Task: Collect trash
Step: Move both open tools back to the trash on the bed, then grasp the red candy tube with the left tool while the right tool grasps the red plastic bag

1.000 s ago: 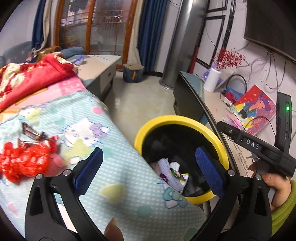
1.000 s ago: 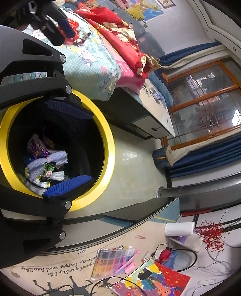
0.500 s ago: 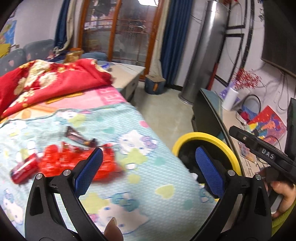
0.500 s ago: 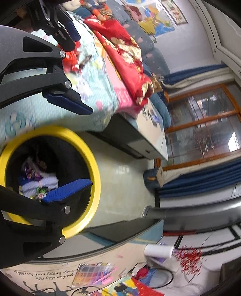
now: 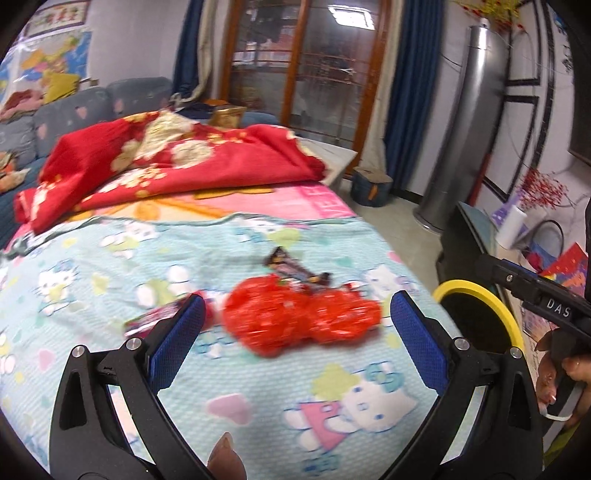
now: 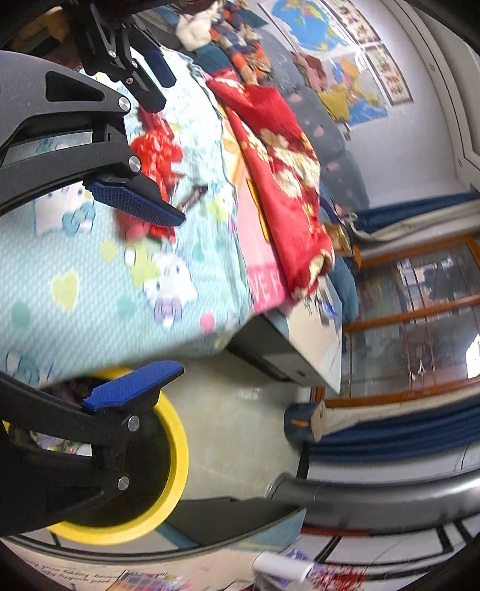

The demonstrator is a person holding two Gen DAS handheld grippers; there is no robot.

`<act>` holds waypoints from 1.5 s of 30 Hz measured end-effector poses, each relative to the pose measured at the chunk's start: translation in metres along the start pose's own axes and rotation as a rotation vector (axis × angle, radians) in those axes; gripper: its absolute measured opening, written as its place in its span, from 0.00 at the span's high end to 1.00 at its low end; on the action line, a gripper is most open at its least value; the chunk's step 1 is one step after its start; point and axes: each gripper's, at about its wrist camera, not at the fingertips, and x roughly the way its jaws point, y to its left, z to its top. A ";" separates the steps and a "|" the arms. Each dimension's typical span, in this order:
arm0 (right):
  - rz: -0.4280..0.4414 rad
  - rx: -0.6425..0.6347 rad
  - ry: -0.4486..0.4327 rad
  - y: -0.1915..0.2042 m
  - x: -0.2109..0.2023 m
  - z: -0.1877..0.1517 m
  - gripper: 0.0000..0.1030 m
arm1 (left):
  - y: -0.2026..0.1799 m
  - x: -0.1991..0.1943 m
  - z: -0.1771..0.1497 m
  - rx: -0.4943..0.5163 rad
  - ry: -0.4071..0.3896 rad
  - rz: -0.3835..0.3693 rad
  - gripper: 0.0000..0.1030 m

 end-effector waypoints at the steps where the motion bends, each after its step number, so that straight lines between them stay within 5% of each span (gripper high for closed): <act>1: 0.015 -0.012 0.006 0.007 0.003 0.001 0.30 | 0.005 -0.001 -0.001 -0.006 0.000 0.010 0.11; 15: 0.158 -0.133 0.158 0.074 0.069 -0.016 0.30 | 0.095 0.012 -0.024 -0.110 0.062 0.171 0.11; 21: 0.189 -0.166 0.219 0.089 0.092 -0.023 0.35 | 0.123 0.035 -0.022 -0.101 0.133 0.166 0.11; 27: 0.227 -0.204 0.315 0.098 0.106 -0.041 0.55 | 0.126 0.064 -0.019 0.030 0.205 0.096 0.11; 29: 0.241 -0.207 0.336 0.099 0.106 -0.047 0.72 | 0.123 0.071 -0.019 0.067 0.221 0.086 0.11; 32: 0.255 -0.204 0.330 0.099 0.099 -0.052 0.87 | 0.120 0.076 -0.020 0.088 0.241 0.046 0.26; 36: 0.275 -0.190 0.320 0.097 0.087 -0.053 0.89 | 0.113 0.079 -0.024 0.124 0.264 0.026 0.44; 45: 0.297 -0.177 0.288 0.089 0.056 -0.055 0.89 | 0.103 0.072 -0.030 0.139 0.274 0.033 0.68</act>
